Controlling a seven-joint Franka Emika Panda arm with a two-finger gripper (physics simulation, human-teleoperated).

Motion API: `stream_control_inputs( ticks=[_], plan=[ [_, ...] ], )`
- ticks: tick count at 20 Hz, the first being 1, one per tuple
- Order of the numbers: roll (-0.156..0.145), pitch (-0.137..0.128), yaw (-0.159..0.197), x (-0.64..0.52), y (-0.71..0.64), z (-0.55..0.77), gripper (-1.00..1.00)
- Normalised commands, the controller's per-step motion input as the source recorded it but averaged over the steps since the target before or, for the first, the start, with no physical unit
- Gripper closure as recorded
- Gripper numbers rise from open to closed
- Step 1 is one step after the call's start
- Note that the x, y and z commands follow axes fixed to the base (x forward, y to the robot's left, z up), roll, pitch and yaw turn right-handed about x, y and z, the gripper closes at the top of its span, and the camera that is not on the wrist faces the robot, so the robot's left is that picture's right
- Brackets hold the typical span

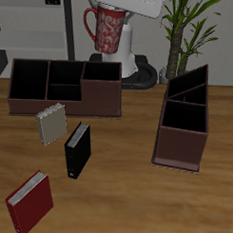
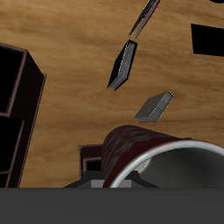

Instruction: Place the red mug into the back desk caddy's right compartment

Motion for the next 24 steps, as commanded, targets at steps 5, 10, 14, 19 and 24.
stream_control_inputs(
  ticks=[5,10,14,19,24],
  plan=[
    [0.030,0.015,0.047,-0.26,-0.10,-0.13,1.00],
    [-0.021,0.031,0.026,-0.16,-0.17,-0.14,1.00],
    [-0.010,0.019,-0.002,-0.21,-0.05,-0.11,1.00],
    [0.015,-0.006,0.004,-0.28,0.11,-0.10,1.00],
    [0.003,0.013,0.013,-0.15,0.09,-0.12,1.00]
  ],
)
